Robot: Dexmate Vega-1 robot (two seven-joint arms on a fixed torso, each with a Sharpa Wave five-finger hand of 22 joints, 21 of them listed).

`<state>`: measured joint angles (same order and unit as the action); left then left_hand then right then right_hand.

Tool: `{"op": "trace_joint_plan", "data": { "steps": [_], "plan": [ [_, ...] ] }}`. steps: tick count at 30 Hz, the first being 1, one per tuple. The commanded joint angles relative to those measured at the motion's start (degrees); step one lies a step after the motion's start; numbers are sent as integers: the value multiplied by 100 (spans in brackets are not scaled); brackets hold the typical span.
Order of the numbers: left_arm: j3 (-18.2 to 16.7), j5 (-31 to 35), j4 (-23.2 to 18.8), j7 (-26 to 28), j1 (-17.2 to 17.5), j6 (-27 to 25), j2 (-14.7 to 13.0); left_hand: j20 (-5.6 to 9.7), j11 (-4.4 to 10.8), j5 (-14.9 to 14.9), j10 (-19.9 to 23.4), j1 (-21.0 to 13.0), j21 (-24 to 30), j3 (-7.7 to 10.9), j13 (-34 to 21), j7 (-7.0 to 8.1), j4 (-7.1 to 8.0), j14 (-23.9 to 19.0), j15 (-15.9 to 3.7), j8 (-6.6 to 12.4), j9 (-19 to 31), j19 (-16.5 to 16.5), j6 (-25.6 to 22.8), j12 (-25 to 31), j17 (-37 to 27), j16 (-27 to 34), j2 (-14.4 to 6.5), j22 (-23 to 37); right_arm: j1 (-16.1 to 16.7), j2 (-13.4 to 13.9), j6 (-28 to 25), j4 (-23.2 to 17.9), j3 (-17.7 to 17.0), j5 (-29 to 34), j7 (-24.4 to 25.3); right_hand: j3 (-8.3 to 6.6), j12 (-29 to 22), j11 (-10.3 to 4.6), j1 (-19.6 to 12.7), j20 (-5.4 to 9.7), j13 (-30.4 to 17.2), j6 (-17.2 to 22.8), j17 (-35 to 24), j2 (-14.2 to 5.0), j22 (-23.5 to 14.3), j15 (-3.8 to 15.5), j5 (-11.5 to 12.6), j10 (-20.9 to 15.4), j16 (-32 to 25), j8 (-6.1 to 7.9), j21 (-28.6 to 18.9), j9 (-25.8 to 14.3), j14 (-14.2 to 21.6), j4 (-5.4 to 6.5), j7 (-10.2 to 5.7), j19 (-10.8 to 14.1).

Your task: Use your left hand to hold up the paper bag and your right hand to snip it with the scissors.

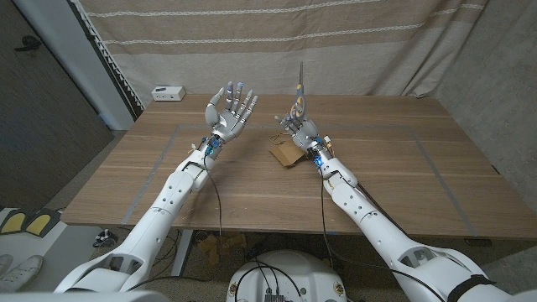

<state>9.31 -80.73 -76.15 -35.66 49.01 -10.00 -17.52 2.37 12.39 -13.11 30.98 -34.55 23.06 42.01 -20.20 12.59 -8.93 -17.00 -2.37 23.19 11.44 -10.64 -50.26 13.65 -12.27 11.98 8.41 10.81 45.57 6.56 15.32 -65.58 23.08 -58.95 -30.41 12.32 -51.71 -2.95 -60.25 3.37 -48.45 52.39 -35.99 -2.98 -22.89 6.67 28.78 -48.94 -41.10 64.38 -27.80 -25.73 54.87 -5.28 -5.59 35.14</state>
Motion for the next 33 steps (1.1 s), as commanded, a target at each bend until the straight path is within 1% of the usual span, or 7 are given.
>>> {"op": "trace_joint_plan", "data": {
  "steps": [1, 13, 14, 18, 23, 26, 33],
  "plan": [
    [-21, -27, -47, 19, 47, 0, -8, 278, -4, 25, 48, -33, -33, 39, -5, 1, -9, -41, -941, 30, 17, -39, -87, 49, -10, 51, -26, 24, -1, 30, 27, -37, 26, 108, 98, -11, 38, -820, -315, 104, -56, -53, -38, -45, -148, 625, 35, -671, -102, 1197, -159, -2755, -44, -80, 183, -16],
    [-32, -43, -58, 43, 61, -11, -25, 280, -4, 31, 73, -32, -31, 44, -3, 1, -7, -45, -942, 35, 10, -55, -148, 54, -12, 53, -28, 28, 40, 167, 81, -199, 120, 369, 404, -131, 83, -837, -756, 147, -188, -974, 17, -46, -271, 656, 107, -243, -201, 1347, -414, -3485, -368, -155, -165, -102],
    [-35, -48, -57, 46, 63, -11, -23, 284, -4, 32, 76, -32, -30, 44, -3, 0, -7, -45, -942, 36, 9, -59, -155, 55, -12, 53, -28, 28, 45, 186, 68, -231, 133, 397, 458, -130, 36, -840, -783, 155, -233, -1099, 34, -42, -278, 657, 113, -265, -251, 1582, -475, -3900, -336, -136, -201, -92],
    [-44, -51, -53, 44, 69, -4, -26, 282, -4, 34, 87, -32, -33, 46, -2, -2, -6, -45, -941, 40, 6, -58, -189, 57, -13, 53, -29, 29, 38, 178, 30, -210, 134, 353, 470, -165, -41, -845, -876, 167, -285, -1123, 74, -83, -284, 665, 137, -339, -297, 1766, -568, -4172, -280, -137, -265, -46],
    [-65, -63, -56, 48, 84, 4, -31, 284, -4, 37, 98, -31, -33, 48, -1, -1, -5, -49, -941, 43, 3, -64, -219, 59, -14, 55, -29, 31, 2, 183, 37, -150, 144, 363, 457, -236, -98, -808, -1022, 211, -101, -568, 201, -196, -286, 683, 150, -691, -326, 2038, -704, -4218, -87, -136, -186, -29],
    [-71, -64, -49, 41, 84, 6, -36, 282, -4, 38, 104, -31, -35, 49, -1, -1, -4, -50, -941, 44, 1, -62, -234, 60, -14, 55, -28, 31, -27, 127, 65, -47, 114, 287, 354, -249, 233, -768, -1043, 224, 758, -421, 767, -349, -220, 702, 125, -1039, 242, 2566, -866, -4524, -14, -47, -112, -98],
    [-78, -73, -20, 18, 68, -7, -38, 283, -4, 42, 117, -27, -37, 50, 1, 0, -2, -50, -940, 45, -3, -64, -267, 62, -15, 56, -27, 33, -30, 96, 83, -12, 107, 272, 320, -209, 822, -800, -1073, 211, 1595, -225, 1186, -330, -133, 704, 63, -1057, 723, 2632, -994, -4538, 49, -39, 0, -266]
  ]
}}
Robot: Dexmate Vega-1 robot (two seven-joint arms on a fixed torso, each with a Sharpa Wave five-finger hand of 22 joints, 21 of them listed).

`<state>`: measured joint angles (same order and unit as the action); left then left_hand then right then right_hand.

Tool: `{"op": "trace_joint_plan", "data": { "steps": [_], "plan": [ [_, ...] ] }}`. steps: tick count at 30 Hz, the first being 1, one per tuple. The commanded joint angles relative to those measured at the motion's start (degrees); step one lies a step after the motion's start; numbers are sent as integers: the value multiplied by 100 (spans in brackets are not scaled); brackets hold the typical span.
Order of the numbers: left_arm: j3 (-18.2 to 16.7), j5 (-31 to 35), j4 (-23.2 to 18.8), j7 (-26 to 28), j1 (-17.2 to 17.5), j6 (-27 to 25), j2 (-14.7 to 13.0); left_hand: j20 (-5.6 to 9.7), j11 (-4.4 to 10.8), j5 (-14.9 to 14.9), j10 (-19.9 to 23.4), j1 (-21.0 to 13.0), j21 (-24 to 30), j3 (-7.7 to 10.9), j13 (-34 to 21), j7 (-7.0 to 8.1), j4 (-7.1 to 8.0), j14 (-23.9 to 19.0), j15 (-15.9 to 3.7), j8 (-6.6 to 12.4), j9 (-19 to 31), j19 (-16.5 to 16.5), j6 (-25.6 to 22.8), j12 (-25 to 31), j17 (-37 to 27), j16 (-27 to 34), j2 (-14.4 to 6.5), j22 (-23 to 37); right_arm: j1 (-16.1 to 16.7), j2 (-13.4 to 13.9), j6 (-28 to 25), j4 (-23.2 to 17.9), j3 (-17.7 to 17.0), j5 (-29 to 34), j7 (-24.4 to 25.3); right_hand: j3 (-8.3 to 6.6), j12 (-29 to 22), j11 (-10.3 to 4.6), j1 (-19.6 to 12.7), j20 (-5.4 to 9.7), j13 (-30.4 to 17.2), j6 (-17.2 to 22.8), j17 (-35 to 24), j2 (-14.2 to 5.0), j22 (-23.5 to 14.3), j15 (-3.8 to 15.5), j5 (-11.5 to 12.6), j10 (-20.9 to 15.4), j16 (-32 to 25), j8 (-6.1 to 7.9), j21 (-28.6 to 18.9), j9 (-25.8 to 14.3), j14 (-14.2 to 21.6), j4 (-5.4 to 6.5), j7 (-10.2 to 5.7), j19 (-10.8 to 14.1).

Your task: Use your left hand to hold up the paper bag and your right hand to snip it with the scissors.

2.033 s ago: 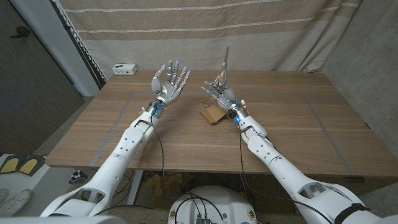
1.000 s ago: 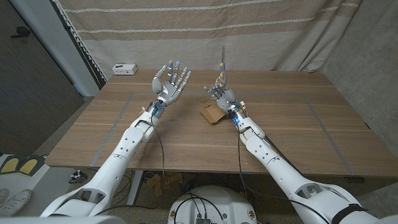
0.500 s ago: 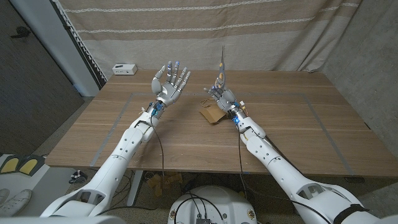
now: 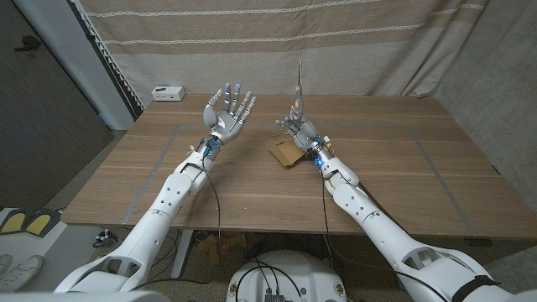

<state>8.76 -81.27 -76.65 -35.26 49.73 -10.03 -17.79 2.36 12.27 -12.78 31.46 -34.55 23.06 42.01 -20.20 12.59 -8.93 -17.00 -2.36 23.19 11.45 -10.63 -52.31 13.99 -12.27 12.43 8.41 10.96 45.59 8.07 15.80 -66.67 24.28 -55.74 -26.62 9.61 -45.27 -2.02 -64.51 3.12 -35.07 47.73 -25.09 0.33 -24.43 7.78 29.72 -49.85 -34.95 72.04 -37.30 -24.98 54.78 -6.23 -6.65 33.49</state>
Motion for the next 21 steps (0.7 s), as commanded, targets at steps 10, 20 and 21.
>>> {"op": "trace_joint_plan", "data": {
  "steps": [10, 20, 21],
  "plan": [
    [-40, -14, 18, -36, 17, 14, -17, 283, 8, 14, 79, -22, -39, 50, 2, 2, 0, -52, -939, 43, -10, -67, -92, 30, -17, 12, -23, 20, -15, -120, 29, 132, -66, -155, -111, 281, 571, -915, -247, 105, 690, 318, 204, -496, 101, 560, -128, -818, 267, 1833, -66, -4609, -169, 244, 192, -295],
    [-55, -8, -33, -5, 61, 37, -33, 283, 8, 17, 85, -20, -42, 52, 4, 1, 1, -54, -940, 41, -14, -68, -117, 29, -18, 13, -22, 21, 8, -88, 68, 139, -138, -207, -245, 414, 1183, -868, 117, -74, 1103, 422, 348, -479, 230, 522, -188, -221, 495, 1823, -28, -4585, -746, 411, 215, -549],
    [-56, -6, -36, -6, 63, 42, -35, 283, 9, 17, 86, -20, -42, 53, 4, 1, 1, -54, -941, 41, -15, -68, -123, 29, -18, 13, -22, 21, 15, -91, 72, 137, -150, -225, -259, 433, 1218, -888, 158, -93, 1134, 408, 354, -459, 243, 502, -198, -205, 498, 1819, -21, -4586, -778, 424, 207, -575]
  ]
}}
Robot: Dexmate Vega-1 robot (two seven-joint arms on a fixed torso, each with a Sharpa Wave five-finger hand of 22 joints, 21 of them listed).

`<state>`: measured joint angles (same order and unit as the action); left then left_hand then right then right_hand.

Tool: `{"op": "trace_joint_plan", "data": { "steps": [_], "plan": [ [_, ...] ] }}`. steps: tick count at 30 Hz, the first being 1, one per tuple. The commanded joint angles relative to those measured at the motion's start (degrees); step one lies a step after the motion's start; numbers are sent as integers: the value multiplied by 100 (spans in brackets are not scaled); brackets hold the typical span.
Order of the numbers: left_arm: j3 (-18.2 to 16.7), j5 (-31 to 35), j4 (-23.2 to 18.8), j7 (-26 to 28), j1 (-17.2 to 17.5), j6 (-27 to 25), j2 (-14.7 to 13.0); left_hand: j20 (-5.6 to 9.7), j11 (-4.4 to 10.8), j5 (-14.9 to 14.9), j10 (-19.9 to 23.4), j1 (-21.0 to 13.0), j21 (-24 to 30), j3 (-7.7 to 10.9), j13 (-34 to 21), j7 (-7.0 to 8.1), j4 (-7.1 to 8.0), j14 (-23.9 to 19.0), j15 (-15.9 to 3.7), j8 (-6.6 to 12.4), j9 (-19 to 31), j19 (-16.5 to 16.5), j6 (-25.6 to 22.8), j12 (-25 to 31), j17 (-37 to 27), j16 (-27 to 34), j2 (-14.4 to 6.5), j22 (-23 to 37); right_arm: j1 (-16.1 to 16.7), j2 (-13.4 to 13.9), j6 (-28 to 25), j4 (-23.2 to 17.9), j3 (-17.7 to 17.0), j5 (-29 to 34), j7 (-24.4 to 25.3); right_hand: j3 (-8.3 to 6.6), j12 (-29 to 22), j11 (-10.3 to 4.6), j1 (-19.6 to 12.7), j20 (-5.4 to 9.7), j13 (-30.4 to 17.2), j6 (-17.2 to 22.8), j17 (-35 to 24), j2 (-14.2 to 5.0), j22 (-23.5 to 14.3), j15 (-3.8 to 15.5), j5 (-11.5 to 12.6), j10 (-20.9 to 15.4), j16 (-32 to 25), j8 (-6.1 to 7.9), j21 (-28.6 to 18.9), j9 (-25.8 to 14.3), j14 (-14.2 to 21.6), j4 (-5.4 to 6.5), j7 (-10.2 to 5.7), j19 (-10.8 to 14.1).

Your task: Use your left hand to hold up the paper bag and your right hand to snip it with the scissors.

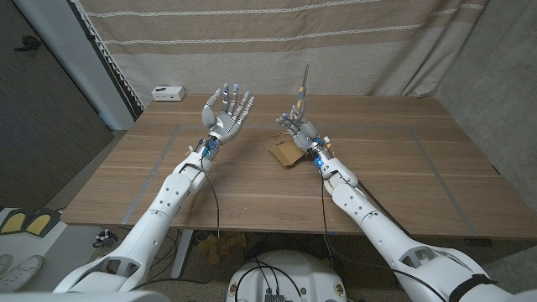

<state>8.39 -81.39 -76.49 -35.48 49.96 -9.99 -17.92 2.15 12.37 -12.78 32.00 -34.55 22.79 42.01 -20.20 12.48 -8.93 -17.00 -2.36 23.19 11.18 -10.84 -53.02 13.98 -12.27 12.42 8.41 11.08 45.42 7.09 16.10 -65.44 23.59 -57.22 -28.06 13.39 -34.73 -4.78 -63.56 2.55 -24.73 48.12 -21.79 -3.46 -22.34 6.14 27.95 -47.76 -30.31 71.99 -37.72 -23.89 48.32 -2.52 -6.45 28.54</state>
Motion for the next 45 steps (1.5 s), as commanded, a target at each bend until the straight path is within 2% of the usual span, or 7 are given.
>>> {"op": "trace_joint_plan", "data": {
  "steps": [1, 13, 22, 27, 34, 40, 45],
  "plan": [
    [-20, 5, -54, 15, 42, 41, -21, 304, -1, 18, 33, -20, -15, 53, 4, 12, 0, -54, -941, 41, 12, -47, -53, 29, -18, 14, -22, 10, 39, 16, 41, 3, -88, -80, -117, 63, 176, -610, 86, -45, 115, 359, 27, -76, 41, 664, -24, -419, 32, 1821, 25, -4695, -143, 62, 185, -92],
    [-21, 7, -49, 17, 27, 36, -48, 308, -1, 20, 38, -21, -14, 57, 6, 13, 0, -56, -943, 40, 9, -55, -80, 29, -19, 14, -22, 11, 105, 87, 109, -76, -146, -79, -105, 162, 789, -298, 357, -255, 491, 117, 195, 77, 281, 638, -19, 294, 151, 1534, 82, -4376, -623, 92, 201, -272],
    [-39, -8, -40, 31, 27, 3, -77, 306, -1, 22, 48, -23, -17, 61, 7, 11, -1, -65, -945, 39, 5, -54, -105, 30, -20, 18, -23, 12, 47, -107, 155, 198, -266, -352, -448, 121, 989, -318, 420, -341, 648, 135, 306, 25, 453, 633, 21, 447, 218, 1117, 155, -3683, -861, 84, 217, -432],
    [-50, -8, -32, 28, 25, 7, -83, 309, -1, 23, 61, -23, -18, 64, 7, 10, 0, -76, -945, 40, 3, -57, -126, 33, -21, 22, -25, 12, -14, -178, 115, 317, -278, -387, -542, 61, 1042, -369, 360, -433, 723, 271, 368, -38, 554, 623, 34, 410, 267, 1118, 214, -3557, -1022, 36, 181, -578],
    [-57, 0, -44, 9, 26, 31, -82, 312, -1, 26, 77, -22, -18, 66, 7, 9, 2, -84, -944, 41, 1, -63, -153, 38, -22, 26, -27, 13, 26, -162, -43, 198, -292, -394, -333, 96, 1053, -407, 487, -635, 795, 349, 445, -20, 679, 589, 20, 281, 318, 1390, 288, -3860, -1152, 67, 190, -728],
    [-72, 1, -131, 58, 89, 49, -101, 317, -1, 31, 105, -19, -18, 72, 7, 4, 6, -96, -943, 47, -3, -70, -209, 45, -25, 31, -32, 15, 30, -224, -59, 299, -330, -469, -447, 141, 1051, -414, 628, -750, 836, 361, 504, 4, 773, 569, 15, 194, 357, 1423, 339, -3869, -1225, 113, 226, -806],
    [-77, -3, -198, 100, 141, 48, -126, 319, -1, 36, 132, -13, -19, 75, 8, 0, 10, -106, -942, 54, -7, -77, -269, 52, -27, 35, -35, 16, 31, -197, -5, 354, -320, -421, -601, 195, 1202, -349, 776, -839, 849, 41, 609, 73, 917, 564, 35, 531, 493, 1090, 427, -3445, -1461, 135, 219, -914]
  ]
}}
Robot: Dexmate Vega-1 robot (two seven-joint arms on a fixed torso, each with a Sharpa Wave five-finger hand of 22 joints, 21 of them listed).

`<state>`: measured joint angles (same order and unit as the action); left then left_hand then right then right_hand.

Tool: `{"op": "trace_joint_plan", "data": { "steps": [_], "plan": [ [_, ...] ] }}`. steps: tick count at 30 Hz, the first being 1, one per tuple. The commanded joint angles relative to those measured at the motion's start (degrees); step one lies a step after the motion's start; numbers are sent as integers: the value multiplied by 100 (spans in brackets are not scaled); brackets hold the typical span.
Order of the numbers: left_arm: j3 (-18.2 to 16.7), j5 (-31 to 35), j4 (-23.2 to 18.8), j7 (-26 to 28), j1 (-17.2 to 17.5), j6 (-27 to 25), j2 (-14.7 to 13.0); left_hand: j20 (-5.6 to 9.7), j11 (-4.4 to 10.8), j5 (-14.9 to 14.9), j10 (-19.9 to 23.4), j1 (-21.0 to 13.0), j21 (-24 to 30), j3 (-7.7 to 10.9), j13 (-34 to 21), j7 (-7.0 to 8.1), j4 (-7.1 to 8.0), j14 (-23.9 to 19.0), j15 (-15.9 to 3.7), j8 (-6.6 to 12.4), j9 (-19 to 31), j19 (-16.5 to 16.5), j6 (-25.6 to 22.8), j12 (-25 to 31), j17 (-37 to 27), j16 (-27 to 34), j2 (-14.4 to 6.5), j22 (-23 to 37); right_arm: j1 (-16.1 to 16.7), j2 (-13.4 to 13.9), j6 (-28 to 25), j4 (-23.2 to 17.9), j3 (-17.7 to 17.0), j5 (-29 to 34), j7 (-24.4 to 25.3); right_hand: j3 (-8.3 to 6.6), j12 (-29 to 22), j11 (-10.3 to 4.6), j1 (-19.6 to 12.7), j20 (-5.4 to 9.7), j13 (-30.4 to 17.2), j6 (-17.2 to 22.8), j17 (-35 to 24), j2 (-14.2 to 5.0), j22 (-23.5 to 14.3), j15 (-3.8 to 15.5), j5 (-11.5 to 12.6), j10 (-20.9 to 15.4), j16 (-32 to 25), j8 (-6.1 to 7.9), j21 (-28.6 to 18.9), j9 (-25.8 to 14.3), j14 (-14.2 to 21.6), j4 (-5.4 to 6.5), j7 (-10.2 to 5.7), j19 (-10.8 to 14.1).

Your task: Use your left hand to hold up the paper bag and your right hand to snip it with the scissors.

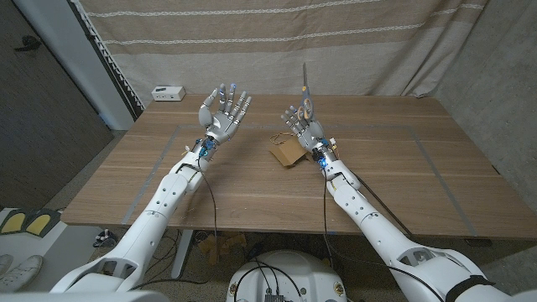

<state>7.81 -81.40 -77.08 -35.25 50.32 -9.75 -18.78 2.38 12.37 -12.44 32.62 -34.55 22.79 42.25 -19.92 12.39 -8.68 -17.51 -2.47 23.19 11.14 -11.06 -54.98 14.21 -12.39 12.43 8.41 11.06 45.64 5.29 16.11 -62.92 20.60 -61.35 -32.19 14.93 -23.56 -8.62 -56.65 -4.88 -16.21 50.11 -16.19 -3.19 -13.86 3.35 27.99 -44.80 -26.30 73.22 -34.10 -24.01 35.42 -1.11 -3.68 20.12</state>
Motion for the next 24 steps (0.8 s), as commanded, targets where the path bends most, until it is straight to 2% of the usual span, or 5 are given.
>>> {"op": "trace_joint_plan", "data": {
  "steps": [1, 9, 13, 17, 24],
  "plan": [
    [-20, -6, -147, 79, 112, 25, -41, 294, 0, 4, 79, -11, -21, 52, -21, 9, -13, -65, -932, 56, -4, -55, -88, 32, -16, 40, -37, 19, 16, -18, 3, 99, -25, -7, -199, 34, 115, 15, 76, -104, -12, -248, 73, 48, 99, 843, 48, 321, 140, 893, 85, -3338, -259, -22, -94, -94],
    [-23, -25, -228, 82, 180, 48, -51, 291, 0, 9, 113, -7, -21, 58, -21, 6, -11, -85, -933, 62, -8, -63, -147, 41, -18, 47, -39, 20, 7, -9, 68, 170, -29, 33, -331, 28, 201, 12, 81, -145, -101, -631, 158, 67, 206, 840, 103, 656, 268, 621, 172, -2958, -455, -67, -173, -182],
    [-34, -27, -271, 84, 215, 58, -78, 290, 0, 11, 129, -5, -21, 59, -21, 5, -11, -90, -932, 65, -10, -66, -173, 45, -18, 49, -38, 21, -11, -38, 82, 239, -29, 20, -422, 13, 204, 15, 58, -152, -123, -673, 174, 55, 221, 846, 122, 697, 292, 575, 190, -2865, -488, -86, -151, -200],
    [-53, -41, -321, 97, 257, 67, -104, 289, 0, 15, 155, -5, -23, 64, -21, 1, -12, -92, -934, 72, -14, -67, -228, 52, -19, 49, -37, 22, -8, -42, 62, 240, -19, 34, -411, 32, 196, 32, 158, -199, -164, -737, 200, 40, 243, 830, 135, 733, 336, 371, 240, -2488, -537, -50, -42, -262],
    [-66, -64, -388, 116, 313, 73, -132, 292, 2, 18, 179, -6, -21, 71, -21, 1, -15, -98, -936, 77, -18, -78, -283, 57, -19, 49, -34, 24, -26, -65, 52, 285, -6, 46, -456, 75, 292, 81, 288, -227, -205, -1092, 232, 81, 258, 800, 148, 1023, 415, 33, 283, -1984, -629, -26, -34, -264]
  ]
}}
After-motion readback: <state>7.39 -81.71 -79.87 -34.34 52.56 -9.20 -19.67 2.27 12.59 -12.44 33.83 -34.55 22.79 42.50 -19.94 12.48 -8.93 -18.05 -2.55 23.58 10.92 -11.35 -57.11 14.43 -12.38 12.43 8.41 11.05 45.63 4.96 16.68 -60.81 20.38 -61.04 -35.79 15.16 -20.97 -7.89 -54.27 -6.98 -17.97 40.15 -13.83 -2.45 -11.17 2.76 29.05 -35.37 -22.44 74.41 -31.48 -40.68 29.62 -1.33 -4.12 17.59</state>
